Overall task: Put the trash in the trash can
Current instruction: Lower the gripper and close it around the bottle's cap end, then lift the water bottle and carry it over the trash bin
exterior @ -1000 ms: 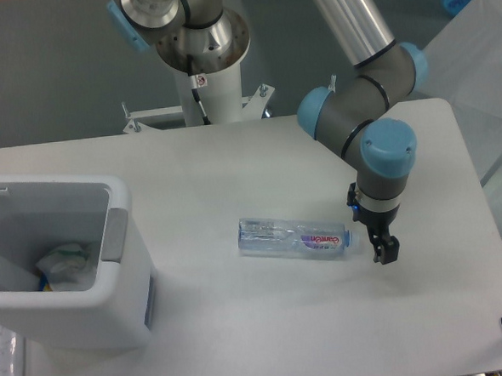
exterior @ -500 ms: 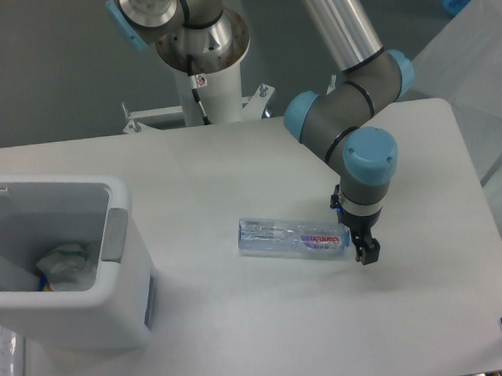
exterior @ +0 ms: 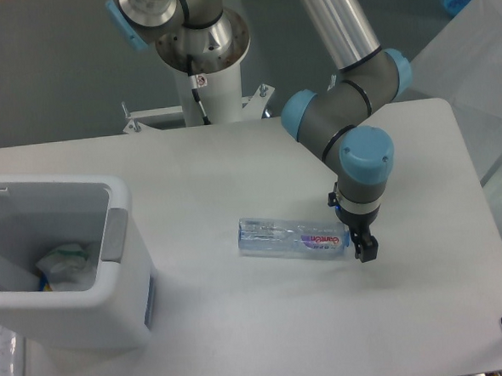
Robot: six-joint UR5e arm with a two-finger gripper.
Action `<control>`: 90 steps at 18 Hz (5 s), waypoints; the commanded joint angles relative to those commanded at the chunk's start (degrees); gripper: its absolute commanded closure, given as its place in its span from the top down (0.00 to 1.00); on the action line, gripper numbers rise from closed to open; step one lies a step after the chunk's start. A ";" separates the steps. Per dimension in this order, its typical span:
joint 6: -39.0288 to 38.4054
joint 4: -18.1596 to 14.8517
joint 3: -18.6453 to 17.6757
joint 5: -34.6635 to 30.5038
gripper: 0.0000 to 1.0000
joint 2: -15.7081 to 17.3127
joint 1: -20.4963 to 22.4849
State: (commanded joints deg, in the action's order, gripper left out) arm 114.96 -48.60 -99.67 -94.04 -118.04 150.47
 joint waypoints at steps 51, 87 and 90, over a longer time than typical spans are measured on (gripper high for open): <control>-6.07 2.72 -3.25 -0.09 0.63 0.35 -2.99; -70.99 2.99 11.07 33.75 0.63 16.96 -5.36; -76.97 2.99 11.60 33.75 0.63 19.07 -8.26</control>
State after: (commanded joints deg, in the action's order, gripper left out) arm 37.99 -45.62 -88.07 -60.29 -98.97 142.22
